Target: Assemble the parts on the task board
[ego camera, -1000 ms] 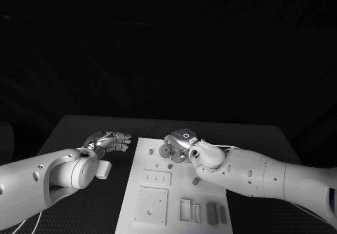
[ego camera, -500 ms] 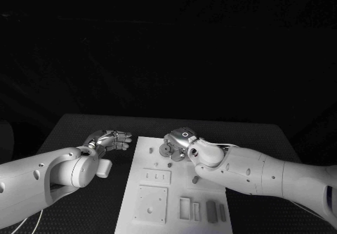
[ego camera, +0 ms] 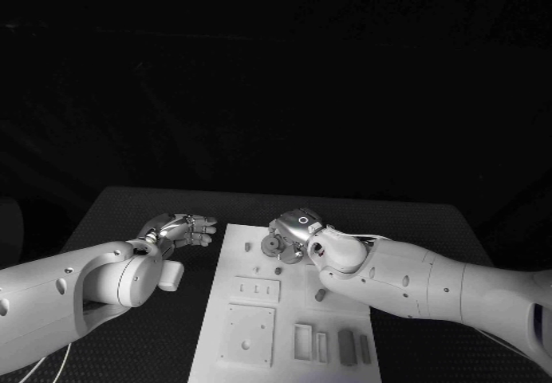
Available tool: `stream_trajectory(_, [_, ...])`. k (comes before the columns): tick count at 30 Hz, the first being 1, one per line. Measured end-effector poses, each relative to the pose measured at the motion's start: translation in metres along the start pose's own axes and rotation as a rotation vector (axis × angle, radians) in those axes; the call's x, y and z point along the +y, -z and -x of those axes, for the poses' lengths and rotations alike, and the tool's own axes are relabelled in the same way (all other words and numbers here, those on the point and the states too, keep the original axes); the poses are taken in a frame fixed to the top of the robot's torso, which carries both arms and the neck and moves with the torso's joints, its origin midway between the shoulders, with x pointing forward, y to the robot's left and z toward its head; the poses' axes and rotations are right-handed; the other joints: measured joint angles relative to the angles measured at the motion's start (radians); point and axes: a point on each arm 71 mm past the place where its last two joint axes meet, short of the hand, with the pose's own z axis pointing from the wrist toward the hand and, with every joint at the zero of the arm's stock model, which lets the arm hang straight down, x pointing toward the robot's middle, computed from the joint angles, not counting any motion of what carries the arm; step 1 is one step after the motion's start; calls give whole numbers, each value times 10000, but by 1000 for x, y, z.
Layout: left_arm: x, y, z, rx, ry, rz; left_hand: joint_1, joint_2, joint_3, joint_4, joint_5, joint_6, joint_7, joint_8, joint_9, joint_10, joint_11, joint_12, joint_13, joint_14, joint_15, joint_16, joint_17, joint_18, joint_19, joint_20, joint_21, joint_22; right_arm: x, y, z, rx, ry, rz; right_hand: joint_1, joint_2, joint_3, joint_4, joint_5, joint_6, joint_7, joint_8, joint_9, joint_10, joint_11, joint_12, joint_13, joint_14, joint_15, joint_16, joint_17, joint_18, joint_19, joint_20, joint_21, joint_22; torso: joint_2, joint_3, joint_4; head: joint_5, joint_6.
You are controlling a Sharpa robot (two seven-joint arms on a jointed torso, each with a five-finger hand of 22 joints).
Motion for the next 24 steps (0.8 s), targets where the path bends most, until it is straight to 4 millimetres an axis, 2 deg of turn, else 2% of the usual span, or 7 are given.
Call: stream_trajectory(24, [0, 0, 1, -21, 2, 4, 1, 0, 0, 0, 0, 0, 0, 0, 10, 0, 0, 0, 9, -35, 35, 0, 0, 0, 1, 0, 0, -3, -3, 2, 0, 52, 5, -22, -17, -10, -56, -55, 0, 0, 0, -47, 0, -18, 56, 0, 1, 16, 18, 2, 1, 0, -2, 2, -1, -9, 2, 12, -16, 49, -4])
